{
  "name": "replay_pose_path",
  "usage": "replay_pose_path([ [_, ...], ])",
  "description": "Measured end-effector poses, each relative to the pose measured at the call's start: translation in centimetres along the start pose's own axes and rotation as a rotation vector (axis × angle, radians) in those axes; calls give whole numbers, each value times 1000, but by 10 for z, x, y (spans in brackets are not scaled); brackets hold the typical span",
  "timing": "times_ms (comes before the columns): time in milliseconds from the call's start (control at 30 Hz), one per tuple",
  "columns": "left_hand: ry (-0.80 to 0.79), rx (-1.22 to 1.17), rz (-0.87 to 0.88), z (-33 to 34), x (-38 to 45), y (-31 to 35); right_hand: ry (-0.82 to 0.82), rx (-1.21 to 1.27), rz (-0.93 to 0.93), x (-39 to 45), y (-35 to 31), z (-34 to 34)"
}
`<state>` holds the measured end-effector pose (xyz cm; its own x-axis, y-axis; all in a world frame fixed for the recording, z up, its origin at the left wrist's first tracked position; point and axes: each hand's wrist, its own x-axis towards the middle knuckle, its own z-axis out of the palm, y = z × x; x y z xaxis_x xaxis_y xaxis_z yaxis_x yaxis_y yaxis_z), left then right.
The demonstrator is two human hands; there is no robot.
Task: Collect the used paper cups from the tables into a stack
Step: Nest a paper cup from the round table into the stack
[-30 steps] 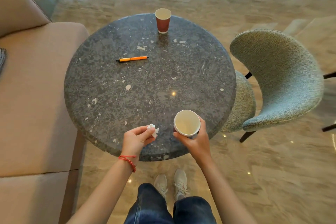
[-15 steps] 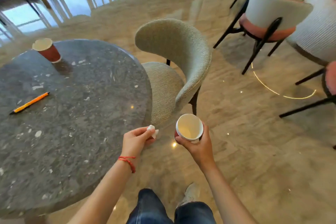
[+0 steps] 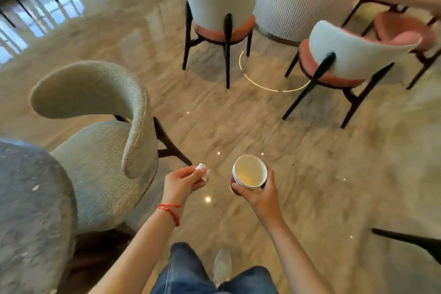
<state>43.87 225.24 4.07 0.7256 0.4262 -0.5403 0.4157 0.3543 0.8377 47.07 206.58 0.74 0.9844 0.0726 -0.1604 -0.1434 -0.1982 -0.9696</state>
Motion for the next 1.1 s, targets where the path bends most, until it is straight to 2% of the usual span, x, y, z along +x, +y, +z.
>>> replay_pose_path([
  [167,-90,72,3,55,31,20,120,52,18,40,-5,-35],
  [400,-144,78,-32,111,119,56,173,69,43,132,-8,-39],
  [700,-144,83,-1,153,257,142,152,35,60,295,-53,-13],
  [1000,-84,34,-27,215,356,196,85,55,51,438,-78,-26],
  [1100,-33,18,-12,243,392,210,18,52,37,495,-83,-31],
])
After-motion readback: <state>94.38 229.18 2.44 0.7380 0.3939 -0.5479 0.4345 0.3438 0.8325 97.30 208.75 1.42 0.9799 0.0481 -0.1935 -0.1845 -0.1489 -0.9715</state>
